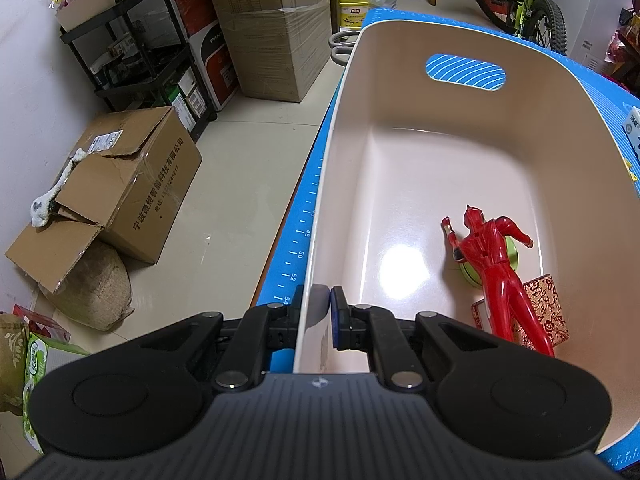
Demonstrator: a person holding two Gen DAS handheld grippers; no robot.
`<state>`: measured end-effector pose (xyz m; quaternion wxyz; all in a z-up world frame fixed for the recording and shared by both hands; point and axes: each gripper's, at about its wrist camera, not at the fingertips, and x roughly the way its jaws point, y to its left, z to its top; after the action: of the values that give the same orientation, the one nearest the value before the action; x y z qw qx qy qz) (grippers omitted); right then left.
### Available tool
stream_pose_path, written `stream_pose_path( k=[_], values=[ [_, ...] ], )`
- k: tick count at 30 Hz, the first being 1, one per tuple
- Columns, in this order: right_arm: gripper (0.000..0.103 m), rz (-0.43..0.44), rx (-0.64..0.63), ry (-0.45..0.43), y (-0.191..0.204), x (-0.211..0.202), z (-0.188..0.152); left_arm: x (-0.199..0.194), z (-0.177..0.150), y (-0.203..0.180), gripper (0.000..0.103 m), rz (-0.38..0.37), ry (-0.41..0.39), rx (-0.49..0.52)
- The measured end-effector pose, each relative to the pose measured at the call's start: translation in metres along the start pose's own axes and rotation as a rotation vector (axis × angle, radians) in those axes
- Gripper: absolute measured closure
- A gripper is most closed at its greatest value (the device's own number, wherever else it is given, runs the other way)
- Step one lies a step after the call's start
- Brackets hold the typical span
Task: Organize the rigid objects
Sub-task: 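Carry the green-handled tool into the basket and open the right gripper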
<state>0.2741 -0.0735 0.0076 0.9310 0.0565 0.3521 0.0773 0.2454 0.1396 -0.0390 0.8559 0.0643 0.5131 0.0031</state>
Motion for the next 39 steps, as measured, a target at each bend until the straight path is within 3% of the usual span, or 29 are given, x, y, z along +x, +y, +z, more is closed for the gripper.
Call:
stream_pose_path(
  k=[8,14,25,29,34,39],
  values=[
    [0.069,0.064,-0.044,0.01,0.045,0.012,-0.004,0.0,0.0,-0.001,0.09,0.004,-0.001,0.002],
    [0.069,0.088,-0.094,0.071,0.073,0.031,-0.012,0.001,0.0,-0.003,0.09,0.006,-0.001,0.004],
    [0.069,0.038,-0.171,0.251,0.096,0.07,-0.033,0.001,0.0,-0.005,0.09,0.01,-0.001,0.009],
    [0.068,0.025,-0.186,0.272,0.098,0.075,-0.033,0.002,0.0,-0.006,0.089,0.01,-0.002,0.011],
    [0.057,0.036,-0.185,0.262,0.097,0.073,-0.031,0.002,0.001,-0.007,0.089,0.011,-0.002,0.012],
    [0.041,0.052,-0.17,0.196,0.091,0.051,-0.022,0.002,0.001,-0.007,0.089,0.011,-0.001,0.012]
  ],
)
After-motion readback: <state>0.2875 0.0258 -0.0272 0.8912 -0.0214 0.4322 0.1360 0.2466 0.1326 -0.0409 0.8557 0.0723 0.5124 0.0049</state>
